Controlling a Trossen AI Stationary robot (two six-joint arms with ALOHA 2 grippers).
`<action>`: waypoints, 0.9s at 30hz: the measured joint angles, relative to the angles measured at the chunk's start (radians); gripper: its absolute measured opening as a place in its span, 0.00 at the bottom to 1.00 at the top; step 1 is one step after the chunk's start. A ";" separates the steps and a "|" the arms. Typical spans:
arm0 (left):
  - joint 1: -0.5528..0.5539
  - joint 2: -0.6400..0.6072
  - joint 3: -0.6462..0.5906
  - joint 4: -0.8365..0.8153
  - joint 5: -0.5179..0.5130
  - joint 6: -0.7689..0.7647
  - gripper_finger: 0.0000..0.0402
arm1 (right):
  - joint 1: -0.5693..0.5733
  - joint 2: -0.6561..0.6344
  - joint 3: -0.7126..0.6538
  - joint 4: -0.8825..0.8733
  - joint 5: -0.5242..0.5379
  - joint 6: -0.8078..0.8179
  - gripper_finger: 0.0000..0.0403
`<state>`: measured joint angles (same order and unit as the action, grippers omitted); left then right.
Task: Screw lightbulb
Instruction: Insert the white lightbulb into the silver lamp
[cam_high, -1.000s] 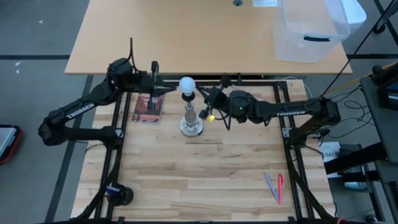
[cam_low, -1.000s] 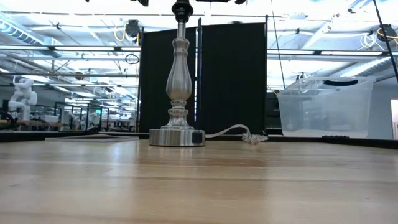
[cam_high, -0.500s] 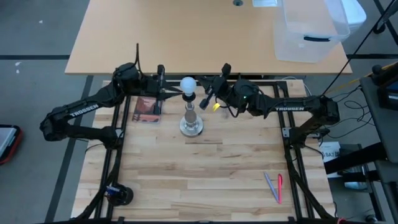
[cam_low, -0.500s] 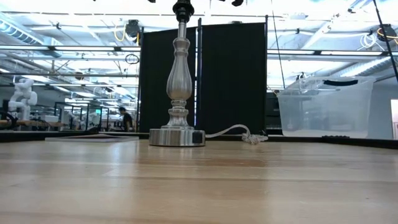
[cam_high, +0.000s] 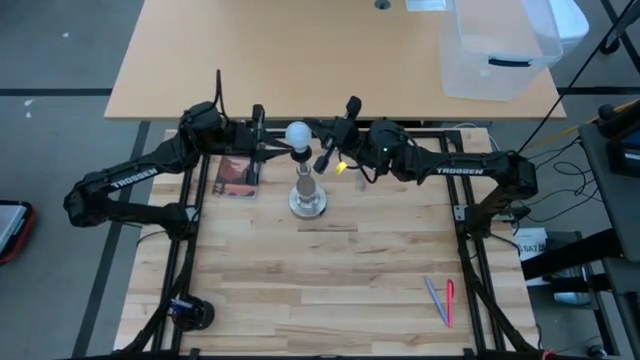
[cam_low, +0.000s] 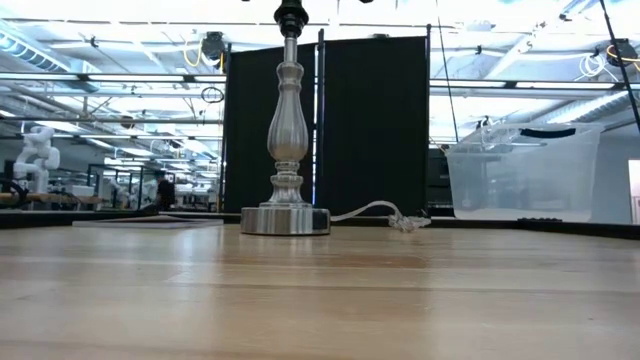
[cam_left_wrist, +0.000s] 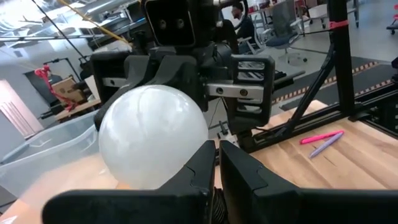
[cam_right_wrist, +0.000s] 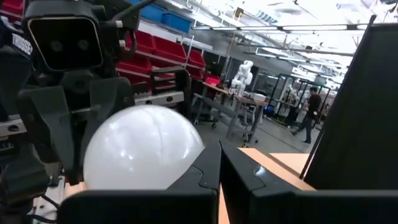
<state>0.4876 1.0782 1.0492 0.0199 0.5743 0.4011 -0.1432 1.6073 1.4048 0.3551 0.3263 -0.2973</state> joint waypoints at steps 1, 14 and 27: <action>0.003 0.000 0.000 -0.003 0.000 0.000 0.07 | 0.001 0.003 0.000 -0.003 0.001 0.007 0.00; 0.083 -0.002 0.000 -0.041 0.030 0.001 0.07 | 0.086 0.004 -0.001 -0.041 0.194 -0.039 0.00; 0.137 0.003 0.000 -0.030 -0.009 -0.001 0.07 | 0.136 0.014 -0.006 -0.087 0.179 -0.028 0.00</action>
<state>0.6243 1.0809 1.0489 -0.0103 0.5652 0.3999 -0.0076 1.6212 1.3991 0.2685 0.5053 -0.3251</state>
